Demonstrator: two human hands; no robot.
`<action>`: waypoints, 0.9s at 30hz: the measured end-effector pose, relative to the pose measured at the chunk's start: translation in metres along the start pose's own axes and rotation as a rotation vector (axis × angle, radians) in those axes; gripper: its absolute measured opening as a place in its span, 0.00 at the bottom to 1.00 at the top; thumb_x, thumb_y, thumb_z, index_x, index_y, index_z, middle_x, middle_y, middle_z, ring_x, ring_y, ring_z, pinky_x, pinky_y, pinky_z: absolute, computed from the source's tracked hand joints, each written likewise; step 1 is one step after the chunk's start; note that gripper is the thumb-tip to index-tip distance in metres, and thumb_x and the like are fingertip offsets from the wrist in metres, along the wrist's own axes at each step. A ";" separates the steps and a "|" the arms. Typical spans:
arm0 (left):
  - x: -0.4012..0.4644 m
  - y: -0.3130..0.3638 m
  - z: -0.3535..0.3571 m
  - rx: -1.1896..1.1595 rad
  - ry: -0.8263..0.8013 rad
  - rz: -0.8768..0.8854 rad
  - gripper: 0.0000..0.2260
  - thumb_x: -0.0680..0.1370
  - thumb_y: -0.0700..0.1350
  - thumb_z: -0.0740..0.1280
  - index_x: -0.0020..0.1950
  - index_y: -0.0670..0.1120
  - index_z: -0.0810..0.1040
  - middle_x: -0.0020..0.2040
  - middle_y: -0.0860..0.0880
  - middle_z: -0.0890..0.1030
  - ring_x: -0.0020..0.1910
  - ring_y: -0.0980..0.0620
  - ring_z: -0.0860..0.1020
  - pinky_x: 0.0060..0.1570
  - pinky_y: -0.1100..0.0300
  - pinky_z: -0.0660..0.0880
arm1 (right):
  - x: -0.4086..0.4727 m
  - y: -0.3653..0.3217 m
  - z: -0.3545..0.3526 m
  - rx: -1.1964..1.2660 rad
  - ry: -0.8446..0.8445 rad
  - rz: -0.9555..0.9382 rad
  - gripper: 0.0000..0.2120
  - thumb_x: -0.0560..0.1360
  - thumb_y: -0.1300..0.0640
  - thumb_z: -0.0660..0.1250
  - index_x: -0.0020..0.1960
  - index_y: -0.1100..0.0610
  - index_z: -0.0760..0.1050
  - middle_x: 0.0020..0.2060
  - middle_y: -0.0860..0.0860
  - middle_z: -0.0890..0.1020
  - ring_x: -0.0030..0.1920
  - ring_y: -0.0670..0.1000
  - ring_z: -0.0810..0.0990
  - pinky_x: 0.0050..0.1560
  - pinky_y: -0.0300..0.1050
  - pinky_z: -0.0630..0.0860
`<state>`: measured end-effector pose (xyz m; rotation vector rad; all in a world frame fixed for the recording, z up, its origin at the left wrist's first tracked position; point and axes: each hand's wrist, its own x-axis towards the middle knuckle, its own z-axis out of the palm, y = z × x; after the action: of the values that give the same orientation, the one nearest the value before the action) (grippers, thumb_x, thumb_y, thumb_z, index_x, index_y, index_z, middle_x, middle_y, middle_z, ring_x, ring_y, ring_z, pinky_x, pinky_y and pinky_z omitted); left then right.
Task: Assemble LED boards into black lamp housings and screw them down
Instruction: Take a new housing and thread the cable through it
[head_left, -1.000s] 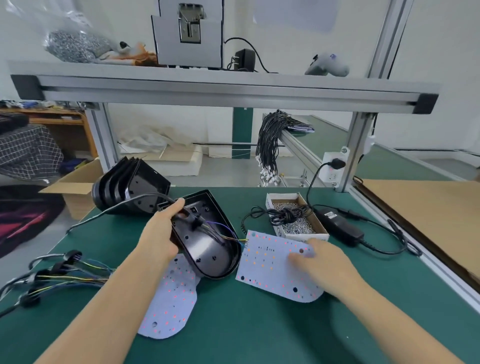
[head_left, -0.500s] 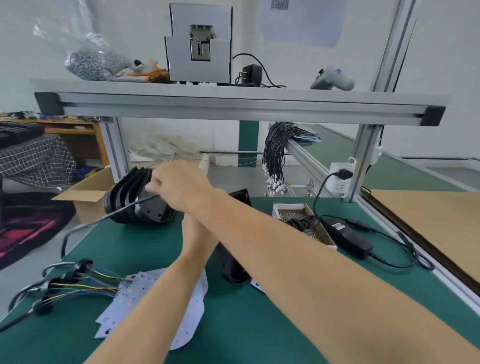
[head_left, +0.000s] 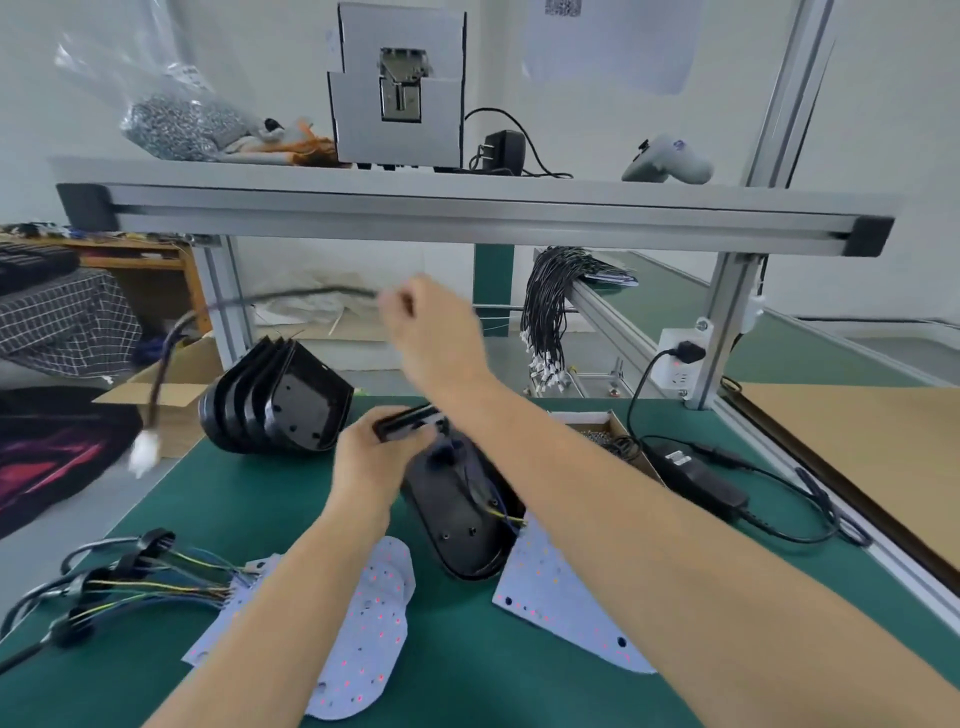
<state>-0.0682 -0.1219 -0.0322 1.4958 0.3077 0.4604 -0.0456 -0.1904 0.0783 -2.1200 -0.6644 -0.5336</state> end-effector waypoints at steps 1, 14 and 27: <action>0.003 -0.002 -0.009 -0.125 0.032 -0.051 0.06 0.74 0.34 0.71 0.44 0.44 0.79 0.40 0.44 0.81 0.38 0.48 0.75 0.38 0.59 0.71 | 0.000 0.008 -0.011 0.058 0.076 0.030 0.11 0.81 0.55 0.57 0.44 0.60 0.71 0.35 0.52 0.77 0.34 0.50 0.72 0.36 0.46 0.66; 0.033 0.021 -0.088 -0.819 -0.204 -0.180 0.25 0.75 0.53 0.65 0.69 0.44 0.74 0.68 0.43 0.76 0.65 0.43 0.75 0.67 0.43 0.67 | -0.067 0.089 -0.011 0.432 0.180 0.085 0.07 0.80 0.60 0.63 0.51 0.52 0.79 0.38 0.46 0.81 0.38 0.37 0.74 0.43 0.30 0.69; 0.026 0.053 -0.066 -0.752 -0.187 -0.229 0.20 0.60 0.45 0.74 0.51 0.45 0.84 0.50 0.47 0.85 0.45 0.48 0.85 0.45 0.49 0.75 | -0.144 0.087 -0.027 0.233 -0.338 -0.012 0.15 0.81 0.58 0.62 0.67 0.54 0.75 0.48 0.47 0.75 0.50 0.40 0.72 0.55 0.31 0.66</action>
<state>-0.0821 -0.0502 0.0188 0.7489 0.1280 0.2086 -0.1058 -0.2958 -0.0411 -2.0004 -0.8826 -0.0944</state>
